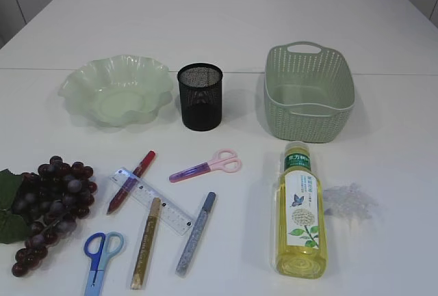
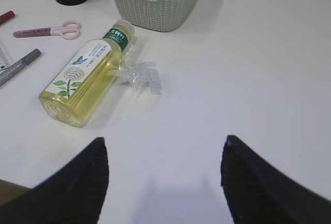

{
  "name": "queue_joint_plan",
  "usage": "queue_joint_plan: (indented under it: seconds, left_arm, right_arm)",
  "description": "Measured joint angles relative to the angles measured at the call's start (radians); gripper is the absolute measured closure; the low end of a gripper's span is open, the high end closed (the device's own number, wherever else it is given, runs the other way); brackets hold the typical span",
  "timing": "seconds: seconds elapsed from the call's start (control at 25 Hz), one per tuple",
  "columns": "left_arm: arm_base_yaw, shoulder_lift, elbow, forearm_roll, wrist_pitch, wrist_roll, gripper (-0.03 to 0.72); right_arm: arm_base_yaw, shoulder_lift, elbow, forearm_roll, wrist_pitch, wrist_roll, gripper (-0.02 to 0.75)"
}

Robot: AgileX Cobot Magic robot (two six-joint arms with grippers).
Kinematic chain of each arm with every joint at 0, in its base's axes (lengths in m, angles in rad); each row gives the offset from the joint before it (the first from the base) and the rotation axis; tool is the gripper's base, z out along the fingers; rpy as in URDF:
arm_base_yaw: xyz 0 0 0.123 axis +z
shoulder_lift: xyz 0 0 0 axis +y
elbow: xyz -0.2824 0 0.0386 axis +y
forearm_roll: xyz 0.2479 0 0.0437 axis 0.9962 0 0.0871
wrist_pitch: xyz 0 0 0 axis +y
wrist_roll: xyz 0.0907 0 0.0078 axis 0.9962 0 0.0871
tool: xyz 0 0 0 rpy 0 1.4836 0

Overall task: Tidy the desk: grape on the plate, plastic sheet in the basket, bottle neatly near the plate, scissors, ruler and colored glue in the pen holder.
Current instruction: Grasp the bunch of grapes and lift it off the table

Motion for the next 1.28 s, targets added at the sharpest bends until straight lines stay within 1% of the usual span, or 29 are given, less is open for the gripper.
queue_joint_plan:
  seconds: [1.12,1.28]
  left_arm:
    - [0.0,0.01,0.0,0.002,0.0,0.0,0.253]
    - [0.0,0.073,-0.043,-0.028,0.041,0.0,0.253]
  right_arm:
    - [0.0,0.0,0.0,0.0,0.0,0.0,0.207]
    - [0.0,0.0,0.0,0.004,0.0,0.0,0.207]
